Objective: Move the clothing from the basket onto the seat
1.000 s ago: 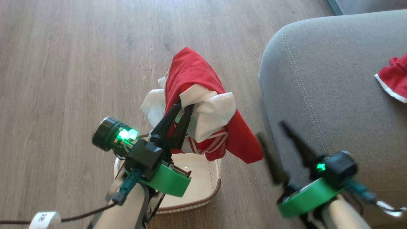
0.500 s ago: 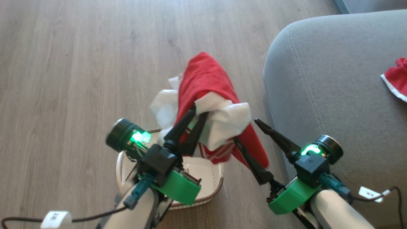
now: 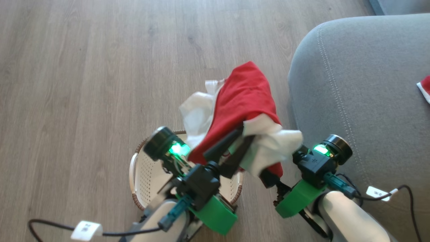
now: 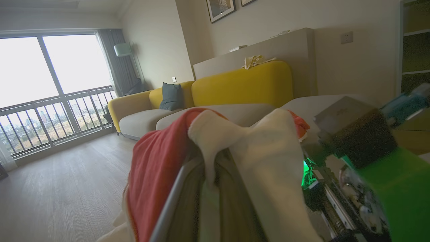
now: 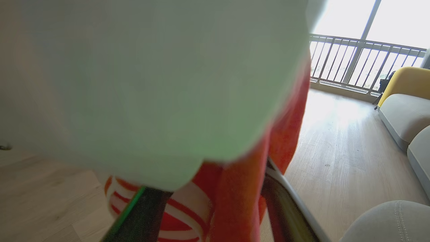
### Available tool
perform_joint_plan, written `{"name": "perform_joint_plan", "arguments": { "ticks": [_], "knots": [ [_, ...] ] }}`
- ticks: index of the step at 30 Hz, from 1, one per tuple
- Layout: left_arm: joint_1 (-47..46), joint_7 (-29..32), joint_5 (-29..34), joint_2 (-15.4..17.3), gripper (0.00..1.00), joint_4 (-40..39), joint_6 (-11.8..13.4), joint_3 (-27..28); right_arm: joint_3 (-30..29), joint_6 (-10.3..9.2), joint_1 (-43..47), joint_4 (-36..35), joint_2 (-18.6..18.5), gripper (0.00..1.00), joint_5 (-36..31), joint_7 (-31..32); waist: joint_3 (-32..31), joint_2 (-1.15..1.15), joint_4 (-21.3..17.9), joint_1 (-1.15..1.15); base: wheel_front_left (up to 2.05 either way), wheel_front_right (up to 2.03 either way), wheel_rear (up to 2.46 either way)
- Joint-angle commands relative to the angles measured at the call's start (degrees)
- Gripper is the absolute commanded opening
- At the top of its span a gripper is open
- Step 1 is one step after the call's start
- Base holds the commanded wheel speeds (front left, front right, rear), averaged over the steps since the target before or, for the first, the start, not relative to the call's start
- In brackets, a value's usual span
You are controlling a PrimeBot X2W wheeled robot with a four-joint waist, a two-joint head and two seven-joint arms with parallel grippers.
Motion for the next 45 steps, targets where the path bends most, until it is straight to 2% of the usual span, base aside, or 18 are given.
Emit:
{"name": "perform_joint_plan", "arguments": {
  "ticks": [1,11,12,13,26,28,36,45],
  "knots": [
    [-3.02,-0.29,-0.11,-0.6,0.0,-1.88,-0.2,0.94,0.94,-0.01,-2.28,-1.48,0.88,1.0,-0.16,-0.37,-0.03,0.0,0.26,0.0,0.0,0.0,0.0],
    [-3.41,-0.29,-0.57,-0.7,0.0,-0.67,-1.0,-4.1,3.1,-0.01,-4.6,0.62,2.36,1.0,-0.44,-0.37,-0.31,0.0,0.87,0.0,0.0,0.0,0.0],
    [-3.42,-0.29,-0.65,-0.7,0.0,-0.63,-0.98,-4.44,3.19,-0.01,-4.61,0.82,2.52,0.71,-0.29,-0.37,-0.35,0.0,0.91,0.0,0.0,0.0,0.0],
    [-3.42,-0.29,-0.73,-0.71,0.0,-0.6,-0.93,-4.71,3.12,-0.01,-4.61,1.0,2.71,0.0,-0.11,-0.37,-0.36,0.0,0.95,0.0,0.0,0.0,0.0],
    [-3.05,-0.29,-1.44,-0.73,0.0,-0.35,-0.21,-4.84,-3.17,-0.01,-2.16,-1.22,6.2,0.0,5.34,-0.37,-0.63,0.0,1.43,0.0,0.0,0.0,0.0],
    [-2.85,-0.29,-1.59,-0.74,1.0,-0.88,0.52,-4.48,-4.05,-0.01,-1.73,-1.81,6.69,0.0,6.65,-0.37,-0.8,0.0,1.35,0.0,0.0,0.0,0.0],
    [-1.97,-0.29,-1.47,-0.74,1.0,-0.4,0.89,-3.52,-8.11,-0.01,-0.5,-3.42,7.94,0.0,10.74,-0.37,-1.66,0.0,0.92,0.0,0.0,0.0,0.0],
    [-0.2,-0.29,-1.04,-0.37,1.0,2.47,0.39,-2.1,-17.11,-0.01,-0.95,-4.39,8.37,0.0,13.56,-0.37,-1.92,0.0,0.64,0.0,0.0,0.0,0.0]
  ]
}}
